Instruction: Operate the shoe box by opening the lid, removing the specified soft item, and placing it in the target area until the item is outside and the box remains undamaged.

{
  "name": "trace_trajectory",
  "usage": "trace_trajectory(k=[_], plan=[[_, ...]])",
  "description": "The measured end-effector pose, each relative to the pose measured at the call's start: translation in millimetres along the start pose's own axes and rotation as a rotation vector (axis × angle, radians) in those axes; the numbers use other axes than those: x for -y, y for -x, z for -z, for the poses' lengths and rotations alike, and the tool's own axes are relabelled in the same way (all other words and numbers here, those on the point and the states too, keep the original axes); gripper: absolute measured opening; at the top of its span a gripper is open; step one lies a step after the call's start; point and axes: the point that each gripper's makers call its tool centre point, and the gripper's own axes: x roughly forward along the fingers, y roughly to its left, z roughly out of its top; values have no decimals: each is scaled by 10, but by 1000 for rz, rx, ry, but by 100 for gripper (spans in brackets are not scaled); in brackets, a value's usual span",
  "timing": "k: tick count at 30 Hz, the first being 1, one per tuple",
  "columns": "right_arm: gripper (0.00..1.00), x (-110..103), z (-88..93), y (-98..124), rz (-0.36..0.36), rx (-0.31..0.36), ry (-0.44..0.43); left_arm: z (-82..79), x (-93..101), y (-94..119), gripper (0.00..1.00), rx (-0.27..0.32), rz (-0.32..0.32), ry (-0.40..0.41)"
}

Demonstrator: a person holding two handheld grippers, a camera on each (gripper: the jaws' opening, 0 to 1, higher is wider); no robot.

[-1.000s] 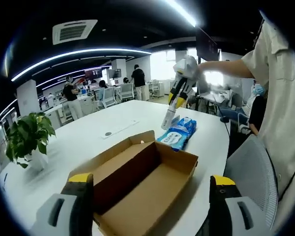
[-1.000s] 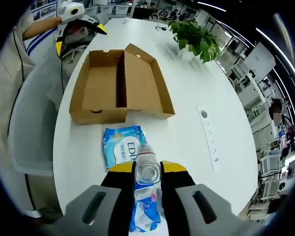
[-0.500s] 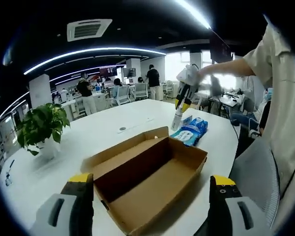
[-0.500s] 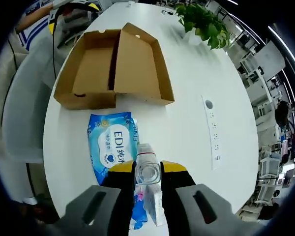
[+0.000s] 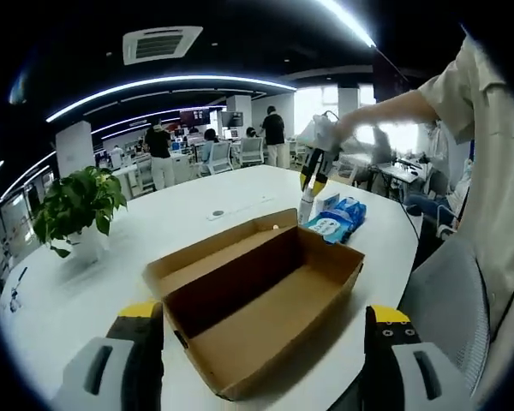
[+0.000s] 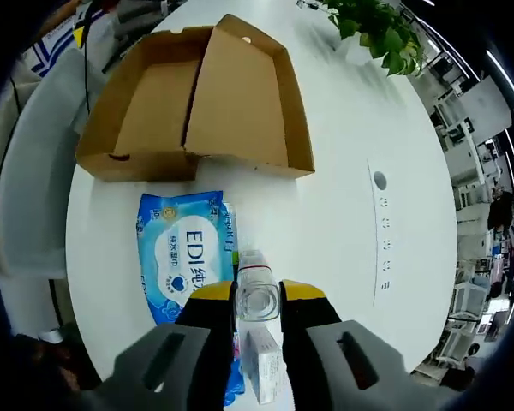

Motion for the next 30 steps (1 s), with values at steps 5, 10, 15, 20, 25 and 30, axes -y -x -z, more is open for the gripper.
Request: trace_trajectory(k=[5, 10, 15, 20, 25, 30], plan=[[17, -5, -11, -79, -18, -24, 29, 77, -11, 17, 98, -11, -9, 16], [17, -5, -5, -112, -23, -36, 47, 140, -5, 22, 98, -20, -12, 30], [17, 23, 26, -113, -28, -65, 57, 185, -30, 10, 97, -30, -20, 38], [17, 6, 25, -104, -49, -71, 44, 182, -42, 3, 96, -26, -21, 48], [17, 8, 7, -116, -58, -70, 26, 204, -52, 1, 96, -31, -23, 52], [18, 48, 15, -132, -42, -74, 5, 229, -79, 8, 94, -37, -35, 61]])
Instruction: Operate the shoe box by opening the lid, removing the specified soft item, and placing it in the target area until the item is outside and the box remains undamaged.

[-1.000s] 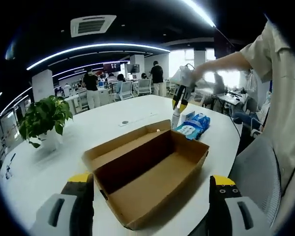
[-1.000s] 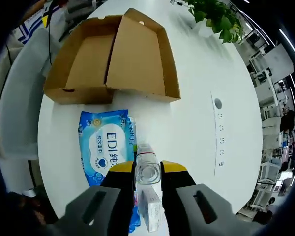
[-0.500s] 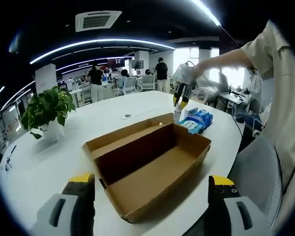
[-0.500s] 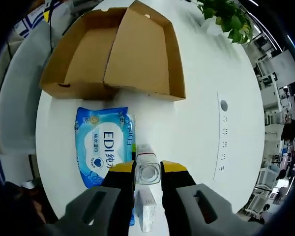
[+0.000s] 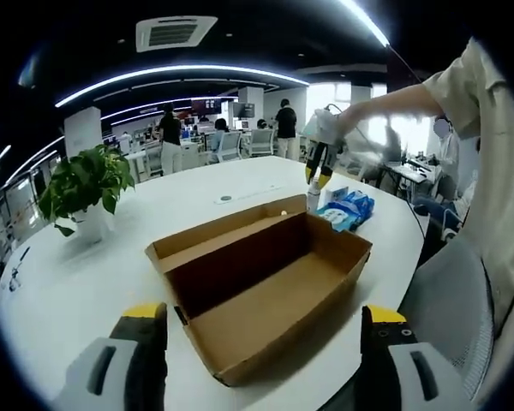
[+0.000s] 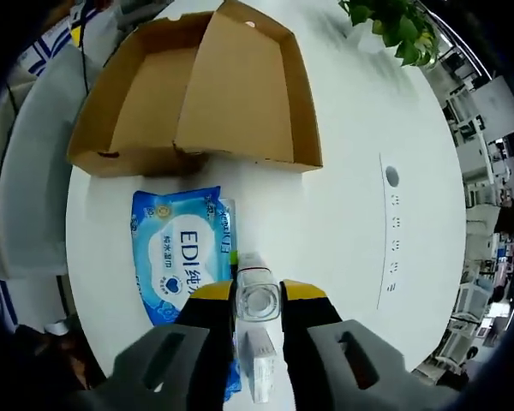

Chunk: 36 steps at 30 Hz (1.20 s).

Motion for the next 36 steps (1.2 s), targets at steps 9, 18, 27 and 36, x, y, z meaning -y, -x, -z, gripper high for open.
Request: trace_trajectory(k=[9, 18, 27, 36], plan=[[19, 63, -28, 30, 35, 18, -9, 73, -159, 30, 82, -28, -74, 26], [25, 97, -31, 76, 63, 25, 9, 156, -257, 49, 66, -59, -132, 35], [26, 82, -131, 227, 106, 59, 12, 290, -380, 50, 48, -102, -193, 63], [27, 131, -402, 361, 146, 182, -161, 438, -478, 75, 27, -135, -250, 151]])
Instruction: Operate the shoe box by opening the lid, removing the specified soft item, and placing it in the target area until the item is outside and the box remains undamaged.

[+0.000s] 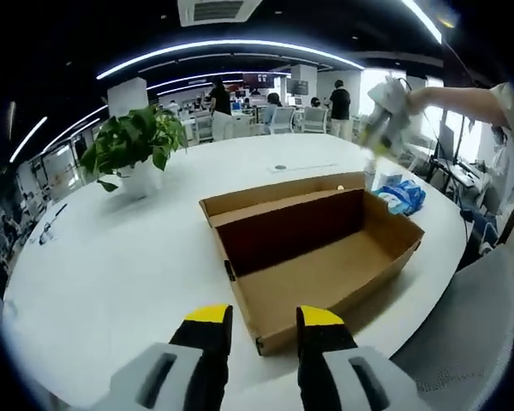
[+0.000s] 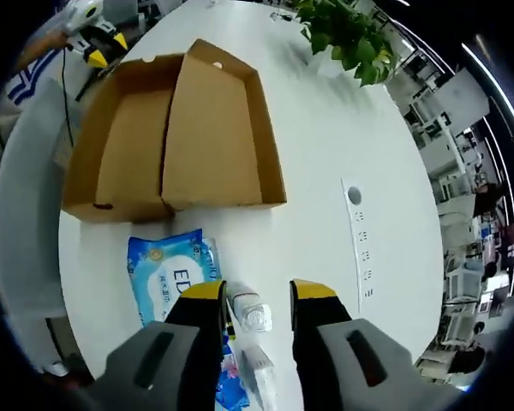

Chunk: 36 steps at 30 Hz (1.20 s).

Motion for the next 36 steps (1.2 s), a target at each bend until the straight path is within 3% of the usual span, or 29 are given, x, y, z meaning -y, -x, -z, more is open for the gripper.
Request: trace_trajectory(k=[11, 16, 27, 36], plan=[[27, 0, -228, -130, 11, 63, -184, 196, -91, -45, 15, -51, -44, 112], [27, -29, -357, -237, -4, 97, -298, 202, -99, -76, 12, -45, -49, 166], [26, -63, -439, -573, -33, 87, -443, 215, -126, -200, 6, -66, -71, 287], [24, 6, -373, -871, -42, 50, -628, 247, -120, -228, 5, -105, -72, 311]])
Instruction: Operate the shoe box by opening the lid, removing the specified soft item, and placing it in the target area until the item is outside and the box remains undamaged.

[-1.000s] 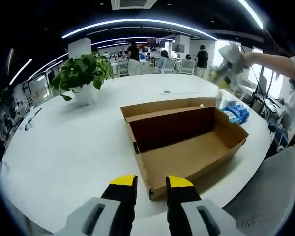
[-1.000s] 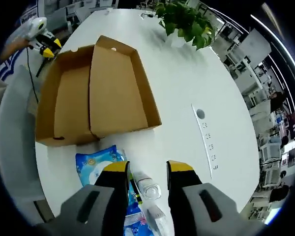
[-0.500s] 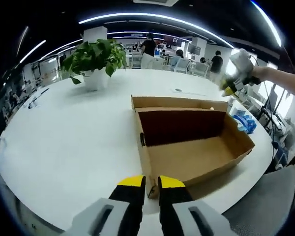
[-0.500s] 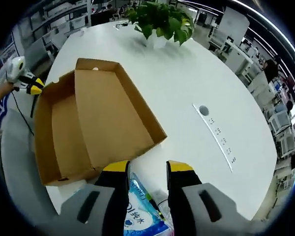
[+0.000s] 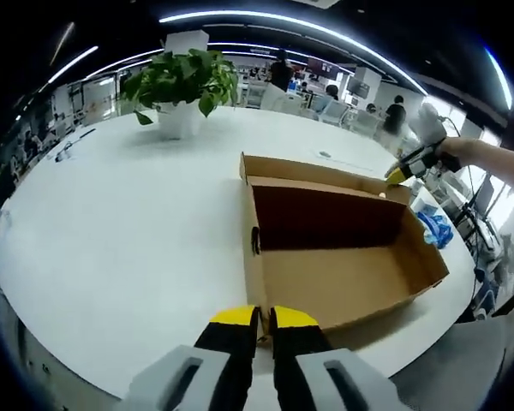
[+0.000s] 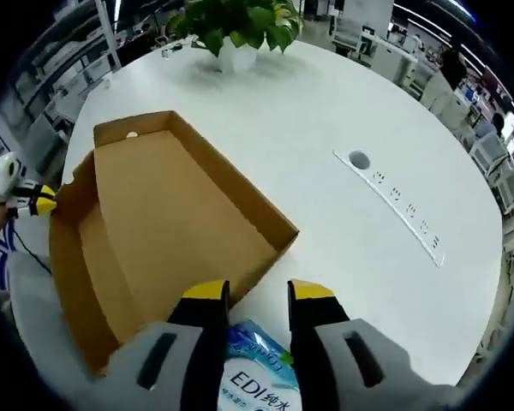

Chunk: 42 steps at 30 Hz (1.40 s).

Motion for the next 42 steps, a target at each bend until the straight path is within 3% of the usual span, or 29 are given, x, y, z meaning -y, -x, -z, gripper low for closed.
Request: trace_trajectory(k=[7, 9, 18, 28, 42], plan=[[16, -109, 34, -82, -19, 1, -188, 10, 2, -2, 5, -7, -3, 4], [12, -81, 42, -139, -5, -6, -204, 10, 2, -3, 5, -6, -3, 4], [6, -98, 85, -191, 29, -32, -235, 6, -2, -10, 4, -7, 1, 13], [4, -89, -4, -25, 39, 10, -290, 6, -2, -17, 4, -9, 0, -5], [3, -98, -120, 214, 56, 70, -237, 11, 2, -9, 4, -11, -3, -22]])
